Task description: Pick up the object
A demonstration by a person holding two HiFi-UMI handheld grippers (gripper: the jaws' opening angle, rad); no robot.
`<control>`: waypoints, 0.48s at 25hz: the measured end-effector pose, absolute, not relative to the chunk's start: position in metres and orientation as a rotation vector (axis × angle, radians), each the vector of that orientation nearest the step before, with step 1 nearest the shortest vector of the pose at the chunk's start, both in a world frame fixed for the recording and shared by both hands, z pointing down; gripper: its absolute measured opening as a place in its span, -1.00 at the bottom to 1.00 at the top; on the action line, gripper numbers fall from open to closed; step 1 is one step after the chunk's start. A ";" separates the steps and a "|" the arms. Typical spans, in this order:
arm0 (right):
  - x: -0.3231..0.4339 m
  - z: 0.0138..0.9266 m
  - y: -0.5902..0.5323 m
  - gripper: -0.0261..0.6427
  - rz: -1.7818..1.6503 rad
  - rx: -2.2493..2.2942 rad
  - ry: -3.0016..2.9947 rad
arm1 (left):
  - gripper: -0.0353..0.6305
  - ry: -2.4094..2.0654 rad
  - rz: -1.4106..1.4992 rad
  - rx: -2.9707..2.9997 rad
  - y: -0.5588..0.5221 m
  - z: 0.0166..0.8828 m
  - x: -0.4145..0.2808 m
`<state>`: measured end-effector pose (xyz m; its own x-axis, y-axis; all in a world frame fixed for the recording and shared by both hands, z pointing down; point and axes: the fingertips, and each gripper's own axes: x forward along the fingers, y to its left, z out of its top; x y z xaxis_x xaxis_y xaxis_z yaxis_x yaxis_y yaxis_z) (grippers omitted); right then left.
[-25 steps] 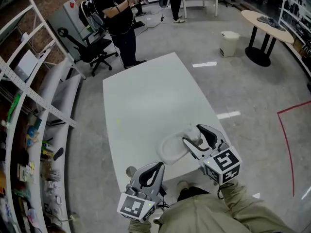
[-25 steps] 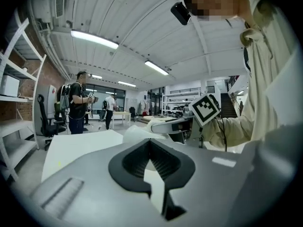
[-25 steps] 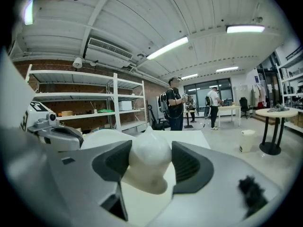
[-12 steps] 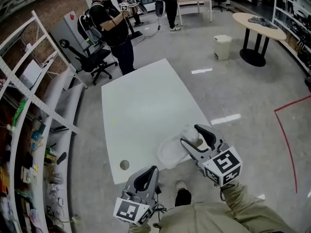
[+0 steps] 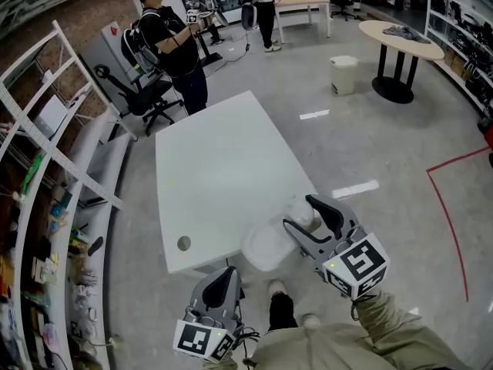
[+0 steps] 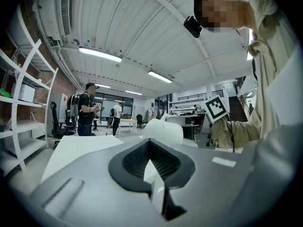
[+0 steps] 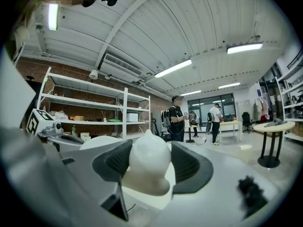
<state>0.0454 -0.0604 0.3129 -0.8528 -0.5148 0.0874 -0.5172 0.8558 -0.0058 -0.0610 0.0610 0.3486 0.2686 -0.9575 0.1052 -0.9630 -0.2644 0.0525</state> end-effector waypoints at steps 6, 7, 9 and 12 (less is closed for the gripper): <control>0.060 0.293 -0.038 -0.11 -0.004 0.828 -2.965 | -0.88 -1.819 0.051 2.432 0.081 0.345 -0.049; 0.060 0.291 -0.036 -0.11 -0.007 0.832 -2.967 | -0.88 -1.816 0.052 2.436 0.082 0.344 -0.050; 0.056 0.286 -0.032 -0.11 -0.007 0.835 -2.978 | -0.88 -1.819 0.047 2.447 0.083 0.338 -0.055; 0.049 0.279 -0.026 -0.11 0.006 0.823 -2.999 | -0.88 -1.827 0.032 2.462 0.085 0.326 -0.062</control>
